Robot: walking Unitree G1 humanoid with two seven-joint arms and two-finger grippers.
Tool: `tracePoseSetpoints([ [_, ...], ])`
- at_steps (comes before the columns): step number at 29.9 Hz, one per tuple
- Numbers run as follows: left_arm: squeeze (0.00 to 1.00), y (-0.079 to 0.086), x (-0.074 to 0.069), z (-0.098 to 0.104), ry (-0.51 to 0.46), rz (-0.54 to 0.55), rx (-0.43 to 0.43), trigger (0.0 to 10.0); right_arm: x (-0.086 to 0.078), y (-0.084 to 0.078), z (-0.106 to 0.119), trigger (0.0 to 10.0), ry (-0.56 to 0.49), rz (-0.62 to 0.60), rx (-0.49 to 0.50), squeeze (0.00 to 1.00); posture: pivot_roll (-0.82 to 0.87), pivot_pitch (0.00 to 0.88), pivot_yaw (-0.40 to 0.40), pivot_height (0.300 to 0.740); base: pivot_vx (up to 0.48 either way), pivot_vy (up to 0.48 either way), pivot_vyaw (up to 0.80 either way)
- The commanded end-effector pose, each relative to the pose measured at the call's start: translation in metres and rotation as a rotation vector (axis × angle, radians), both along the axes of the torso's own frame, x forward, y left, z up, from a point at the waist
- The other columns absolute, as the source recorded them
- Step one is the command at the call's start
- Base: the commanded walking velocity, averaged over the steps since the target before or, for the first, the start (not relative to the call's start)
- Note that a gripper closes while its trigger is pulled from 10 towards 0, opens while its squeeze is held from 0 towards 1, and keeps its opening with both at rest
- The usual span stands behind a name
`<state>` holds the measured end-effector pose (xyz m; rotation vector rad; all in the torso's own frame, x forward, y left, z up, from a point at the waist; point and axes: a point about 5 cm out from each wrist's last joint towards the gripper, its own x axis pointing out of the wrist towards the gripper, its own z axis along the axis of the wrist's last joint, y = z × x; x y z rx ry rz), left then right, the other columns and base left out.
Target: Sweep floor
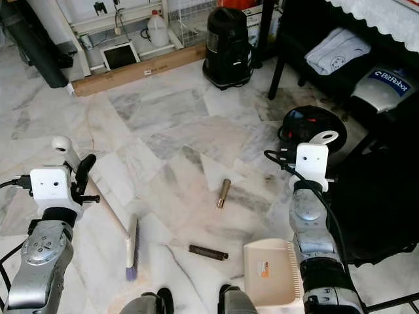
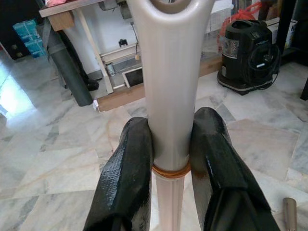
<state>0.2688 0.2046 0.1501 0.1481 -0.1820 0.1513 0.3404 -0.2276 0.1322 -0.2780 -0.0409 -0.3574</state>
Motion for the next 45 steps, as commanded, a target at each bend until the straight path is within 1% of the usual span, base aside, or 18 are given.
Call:
tracePoseSetpoints([
  [1,0.00,0.002,-0.002,0.006,-0.038,0.007,0.011,10.0,0.002,0.003,-0.001,10.0,0.006,0.006,-0.010,0.00,-0.06,0.279,0.020,0.740,0.000,0.000,0.00],
  [4,0.00,0.001,-0.002,0.006,-0.040,0.008,0.008,10.0,0.005,0.009,-0.003,10.0,0.017,0.027,0.005,0.00,-0.06,0.274,0.017,0.740,0.000,0.000,0.00],
  [5,0.00,0.001,-0.003,0.006,-0.040,0.008,0.007,10.0,0.006,0.010,-0.003,10.0,0.023,0.033,-0.008,0.00,-0.05,0.273,0.017,0.740,0.000,0.000,0.00],
  [7,0.00,0.001,-0.003,0.006,-0.041,0.007,0.007,10.0,0.006,0.010,-0.003,10.0,0.023,0.031,-0.011,0.00,-0.06,0.271,0.015,0.740,0.000,0.000,0.00],
  [9,0.00,0.001,-0.004,0.005,-0.041,0.008,0.006,10.0,0.009,0.010,0.001,10.0,-0.004,0.036,0.021,0.00,-0.06,0.265,0.015,0.740,0.000,0.000,0.00],
  [10,0.00,0.001,-0.004,0.005,-0.040,0.008,0.005,10.0,0.011,0.012,0.006,10.0,-0.033,0.062,0.021,0.00,-0.06,0.263,0.013,0.740,0.000,0.000,0.00],
  [13,0.00,0.000,-0.004,0.004,-0.041,0.007,0.003,10.0,0.014,0.014,0.010,10.0,-0.056,0.080,0.014,0.00,-0.06,0.257,0.009,0.740,0.000,0.000,0.00],
  [15,0.00,-0.001,-0.005,0.004,-0.043,0.006,0.001,10.0,0.015,0.016,0.011,10.0,-0.062,0.092,-0.002,0.00,-0.06,0.255,0.006,0.740,0.000,0.000,0.00],
  [19,0.00,-0.001,-0.006,0.004,-0.044,0.008,-0.002,10.0,0.017,0.019,0.009,10.0,-0.063,0.106,-0.004,0.00,-0.05,0.254,0.005,0.740,0.000,0.000,0.00],
  [24,0.00,-0.001,-0.007,0.003,-0.044,0.011,0.000,10.0,0.018,0.027,0.001,10.0,-0.042,0.140,-0.006,0.00,-0.05,0.266,0.001,0.740,0.000,0.000,0.00],
  [26,0.00,-0.001,-0.008,0.003,-0.043,0.011,-0.001,10.0,0.016,0.028,-0.005,10.0,-0.026,0.141,-0.007,0.00,-0.05,0.270,0.000,0.740,0.000,0.000,0.00],
  [27,0.00,-0.002,-0.008,0.002,-0.035,0.001,-0.004,10.0,0.014,0.027,-0.012,10.0,-0.003,0.139,-0.008,0.00,-0.05,0.270,0.000,0.740,0.000,0.000,0.00],
  [29,0.00,-0.002,-0.008,0.002,-0.035,0.001,-0.004,10.0,0.014,0.027,-0.012,10.0,-0.003,0.139,-0.008,0.00,-0.05,0.270,0.000,0.740,0.000,0.000,0.00],
  [31,0.00,-0.003,-0.010,-0.001,-0.024,-0.009,-0.009,10.0,0.009,0.029,-0.028,10.0,0.059,0.139,-0.026,0.00,-0.05,0.283,0.000,0.740,0.000,0.000,0.00],
  [34,0.00,-0.003,-0.013,-0.002,-0.012,-0.016,-0.012,10.0,0.006,0.034,-0.038,10.0,0.101,0.154,-0.035,0.00,-0.04,0.293,0.001,0.740,0.000,0.000,0.00],
  [39,0.00,-0.002,-0.015,-0.004,0.000,-0.019,-0.013,10.0,0.007,0.034,-0.037,10.0,0.103,0.151,-0.042,0.00,-0.04,0.296,0.002,0.740,0.000,0.000,0.00],
  [41,0.00,-0.002,-0.015,-0.005,0.002,-0.017,-0.010,10.0,0.010,0.031,-0.034,10.0,0.106,0.140,-0.046,0.00,-0.04,0.302,0.001,0.740,0.000,0.000,0.00],
  [45,0.00,-0.001,-0.013,-0.004,-0.002,-0.014,-0.009,10.0,0.011,0.031,-0.031,10.0,0.090,0.142,-0.036,0.00,-0.04,0.302,0.001,0.740,0.000,0.000,0.00],
])
